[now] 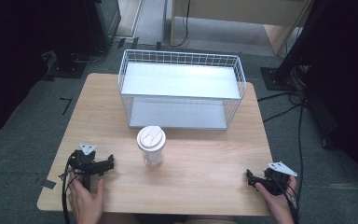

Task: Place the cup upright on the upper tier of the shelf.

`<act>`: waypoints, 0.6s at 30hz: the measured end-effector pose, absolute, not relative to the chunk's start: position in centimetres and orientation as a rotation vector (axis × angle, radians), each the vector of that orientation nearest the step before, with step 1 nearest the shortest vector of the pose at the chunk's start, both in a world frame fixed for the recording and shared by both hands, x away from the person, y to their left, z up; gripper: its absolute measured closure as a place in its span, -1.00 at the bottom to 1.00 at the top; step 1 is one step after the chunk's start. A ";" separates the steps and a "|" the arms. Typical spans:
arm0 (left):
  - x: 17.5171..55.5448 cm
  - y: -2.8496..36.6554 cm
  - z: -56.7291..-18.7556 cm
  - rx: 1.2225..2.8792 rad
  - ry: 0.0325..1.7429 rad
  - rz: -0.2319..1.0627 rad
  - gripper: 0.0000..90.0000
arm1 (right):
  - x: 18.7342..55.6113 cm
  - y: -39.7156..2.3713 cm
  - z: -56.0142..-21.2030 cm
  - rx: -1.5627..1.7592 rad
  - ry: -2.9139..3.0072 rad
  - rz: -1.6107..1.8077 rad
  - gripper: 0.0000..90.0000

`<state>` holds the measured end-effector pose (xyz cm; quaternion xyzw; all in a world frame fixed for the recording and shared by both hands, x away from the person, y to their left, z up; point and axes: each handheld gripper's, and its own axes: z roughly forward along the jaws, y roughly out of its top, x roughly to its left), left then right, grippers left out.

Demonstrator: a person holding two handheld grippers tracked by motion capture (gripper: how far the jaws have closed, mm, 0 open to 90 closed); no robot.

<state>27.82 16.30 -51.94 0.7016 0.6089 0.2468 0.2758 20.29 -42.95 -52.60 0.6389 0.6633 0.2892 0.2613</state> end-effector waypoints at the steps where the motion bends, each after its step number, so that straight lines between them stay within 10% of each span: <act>1: 27.8 16.3 -51.9 1.884 1.636 0.663 -1.00 | 20.3 -42.9 -52.6 1.732 1.793 0.781 -0.92; 18: 27.8 16.3 -51.9 1.885 1.637 0.663 -1.00 | 20.0 -35.4 -47.7 1.567 1.811 0.971 -0.87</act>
